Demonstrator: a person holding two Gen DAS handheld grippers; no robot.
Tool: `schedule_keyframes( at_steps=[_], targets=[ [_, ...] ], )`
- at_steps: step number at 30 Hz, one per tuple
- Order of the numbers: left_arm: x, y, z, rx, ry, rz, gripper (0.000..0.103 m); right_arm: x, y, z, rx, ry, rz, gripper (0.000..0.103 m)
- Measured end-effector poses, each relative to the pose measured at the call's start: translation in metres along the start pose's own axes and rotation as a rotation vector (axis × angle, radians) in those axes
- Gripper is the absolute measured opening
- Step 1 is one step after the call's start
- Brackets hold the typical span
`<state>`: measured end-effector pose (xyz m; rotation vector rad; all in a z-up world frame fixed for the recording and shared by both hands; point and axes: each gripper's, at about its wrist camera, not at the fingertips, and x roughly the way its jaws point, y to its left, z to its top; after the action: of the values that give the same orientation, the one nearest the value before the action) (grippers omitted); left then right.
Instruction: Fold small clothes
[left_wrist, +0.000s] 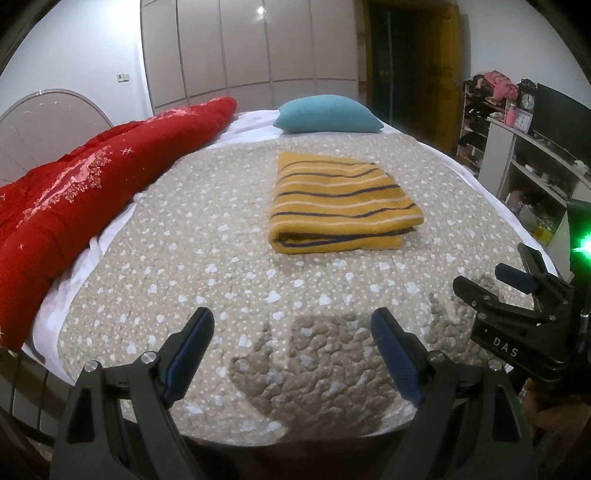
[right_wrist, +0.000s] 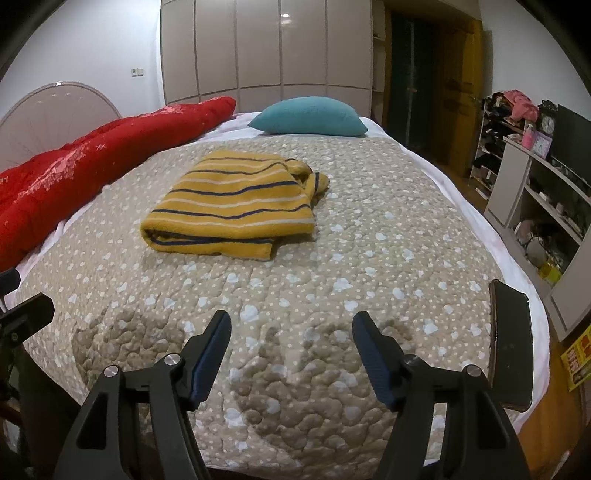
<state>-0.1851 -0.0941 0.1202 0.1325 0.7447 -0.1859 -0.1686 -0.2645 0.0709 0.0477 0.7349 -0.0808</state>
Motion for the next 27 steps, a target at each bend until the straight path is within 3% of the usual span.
schedule_keyframes(
  at_steps=[12,18,27],
  targets=[
    [0.019,0.005,-0.008,-0.03,0.067,-0.029,0.086,0.008,0.0,-0.001,0.008,0.017,0.013,0.073],
    [0.034,0.018,-0.011,-0.044,0.094,-0.039,0.086,0.03,-0.008,0.022,0.031,0.03,0.035,0.073],
    [0.065,0.047,0.046,-0.021,0.051,-0.03,0.086,0.055,-0.034,0.034,0.121,0.066,0.017,0.073]
  ],
)
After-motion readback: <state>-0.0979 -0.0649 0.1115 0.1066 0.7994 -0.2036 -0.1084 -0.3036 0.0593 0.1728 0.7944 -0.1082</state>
